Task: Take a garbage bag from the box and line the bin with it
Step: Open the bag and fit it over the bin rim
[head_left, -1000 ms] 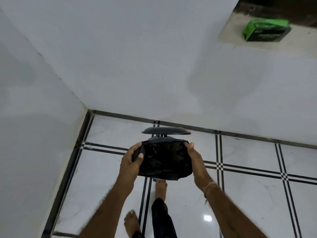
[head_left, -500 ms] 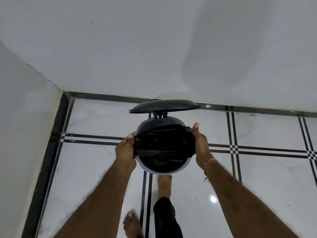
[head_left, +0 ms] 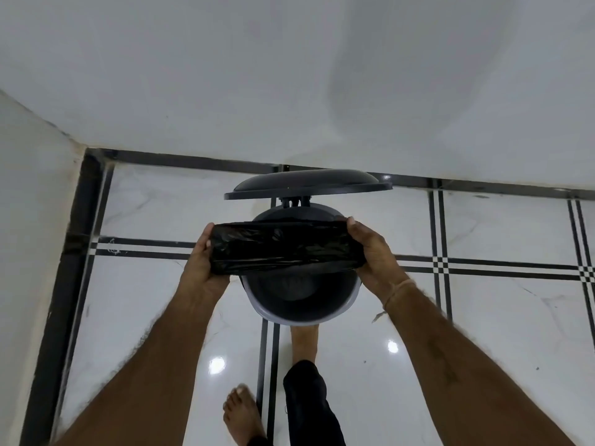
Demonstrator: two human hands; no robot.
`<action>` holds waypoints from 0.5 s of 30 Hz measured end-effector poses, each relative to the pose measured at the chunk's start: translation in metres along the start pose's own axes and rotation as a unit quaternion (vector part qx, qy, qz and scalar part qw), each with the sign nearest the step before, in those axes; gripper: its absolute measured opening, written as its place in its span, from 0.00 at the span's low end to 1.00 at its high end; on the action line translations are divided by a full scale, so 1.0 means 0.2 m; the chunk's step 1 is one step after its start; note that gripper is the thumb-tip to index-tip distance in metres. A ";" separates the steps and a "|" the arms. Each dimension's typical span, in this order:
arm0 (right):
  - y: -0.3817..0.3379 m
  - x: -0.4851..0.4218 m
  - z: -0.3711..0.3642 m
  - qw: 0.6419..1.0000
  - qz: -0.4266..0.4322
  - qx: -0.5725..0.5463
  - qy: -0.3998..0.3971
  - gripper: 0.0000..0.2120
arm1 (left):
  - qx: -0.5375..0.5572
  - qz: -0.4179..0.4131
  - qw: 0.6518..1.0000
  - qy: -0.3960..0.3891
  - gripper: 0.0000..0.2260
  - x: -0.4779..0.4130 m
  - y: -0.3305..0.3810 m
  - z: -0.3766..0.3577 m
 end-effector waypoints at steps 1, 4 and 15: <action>-0.01 -0.01 0.01 0.999 0.020 0.033 -0.010 0.17 | 0.015 -0.004 1.000 -0.010 0.07 -0.01 0.02 -0.01; -0.03 -0.05 0.04 0.988 0.044 0.144 -0.030 0.14 | 0.038 -0.036 0.998 -0.017 0.11 -0.06 0.09 -0.01; -0.07 -0.05 0.35 0.992 0.007 0.051 0.117 0.08 | -0.258 -0.016 0.964 -0.062 0.09 -0.06 0.08 0.04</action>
Point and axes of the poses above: each hand's wrist, its own x-axis away from the middle knuckle, its own z-axis out of the back of the hand, y = z × x, the point moved 10 cm from there along -x, towards the middle knuckle, and after that the axes turned 2 degrees about -z, right-handed, at the moved point
